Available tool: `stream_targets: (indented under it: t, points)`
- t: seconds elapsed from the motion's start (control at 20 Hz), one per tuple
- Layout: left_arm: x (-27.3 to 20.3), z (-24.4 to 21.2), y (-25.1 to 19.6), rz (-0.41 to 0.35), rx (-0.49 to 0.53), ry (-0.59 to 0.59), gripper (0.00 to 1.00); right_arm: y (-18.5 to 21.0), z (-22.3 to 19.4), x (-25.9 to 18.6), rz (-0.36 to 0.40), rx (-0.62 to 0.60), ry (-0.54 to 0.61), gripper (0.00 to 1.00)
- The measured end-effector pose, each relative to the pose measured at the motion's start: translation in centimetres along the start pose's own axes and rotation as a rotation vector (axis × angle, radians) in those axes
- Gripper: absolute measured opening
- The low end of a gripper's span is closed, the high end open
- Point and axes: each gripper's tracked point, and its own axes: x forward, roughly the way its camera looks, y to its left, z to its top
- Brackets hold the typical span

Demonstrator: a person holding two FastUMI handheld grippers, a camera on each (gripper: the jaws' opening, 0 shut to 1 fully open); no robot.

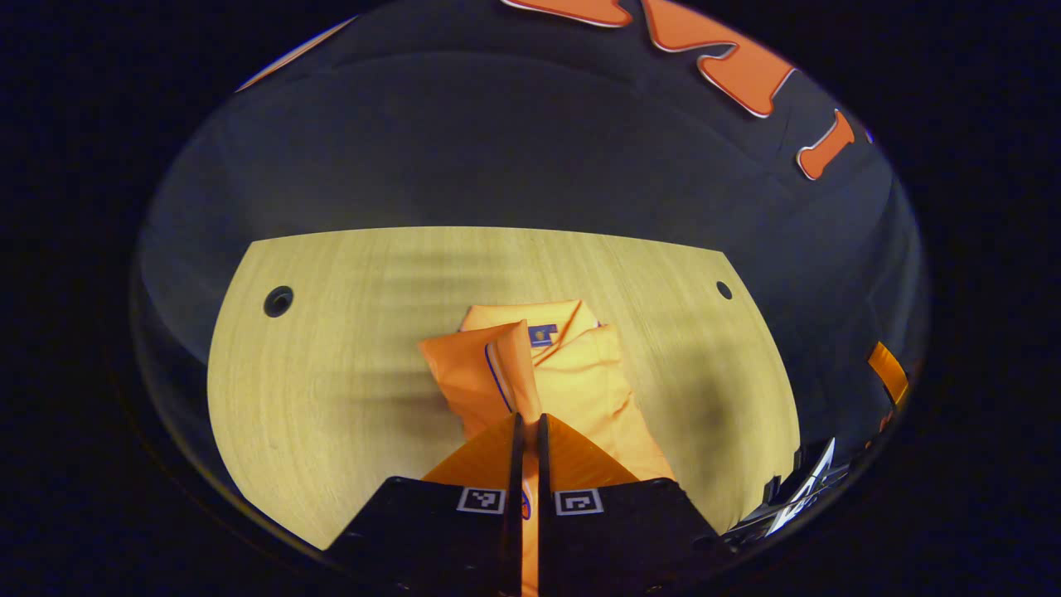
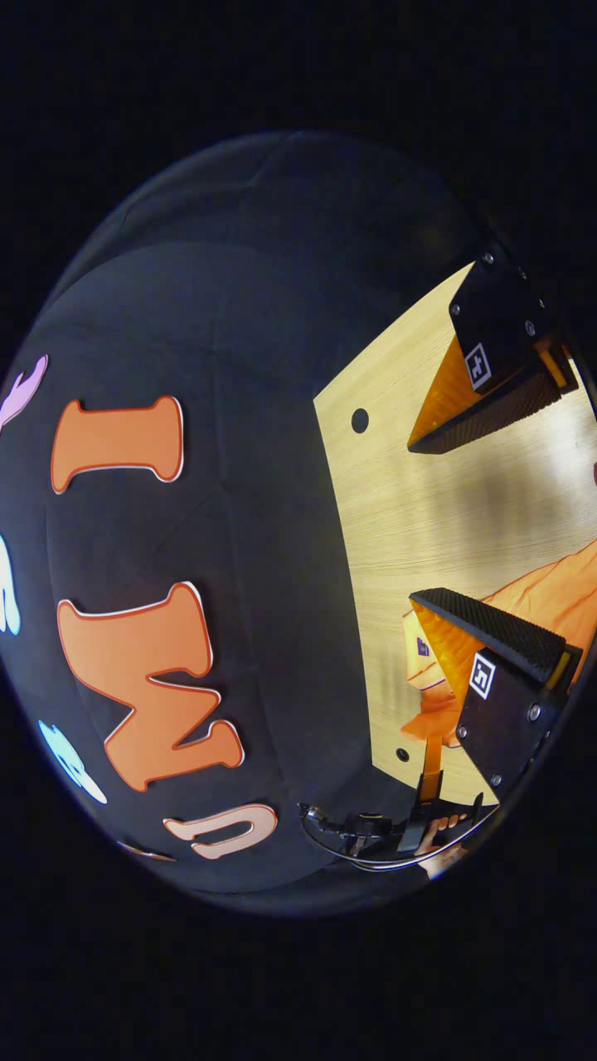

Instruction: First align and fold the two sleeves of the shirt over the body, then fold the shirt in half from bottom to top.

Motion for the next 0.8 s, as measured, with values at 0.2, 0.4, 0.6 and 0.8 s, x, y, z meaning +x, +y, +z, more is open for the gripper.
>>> stream_targets:
  t: [0.2,0.4,0.6,0.8]
  points:
    - [3.0,-1.0,-4.4,-0.019,0.027,0.044,0.08,-1.7,-1.0,-0.1,-0.019,0.026,0.009,0.99]
    - [6.5,-2.9,-6.6,0.020,0.042,0.115,0.07,-2.9,-3.0,0.1,-0.027,0.032,0.048,0.99]
    - [9.1,-4.1,-7.5,0.031,0.026,0.145,0.07,-3.3,-4.0,0.5,-0.034,0.022,0.074,0.99]
    - [10.5,-4.9,-7.8,0.050,0.033,0.158,0.11,-4.3,-4.8,1.1,-0.033,0.033,0.100,0.99]
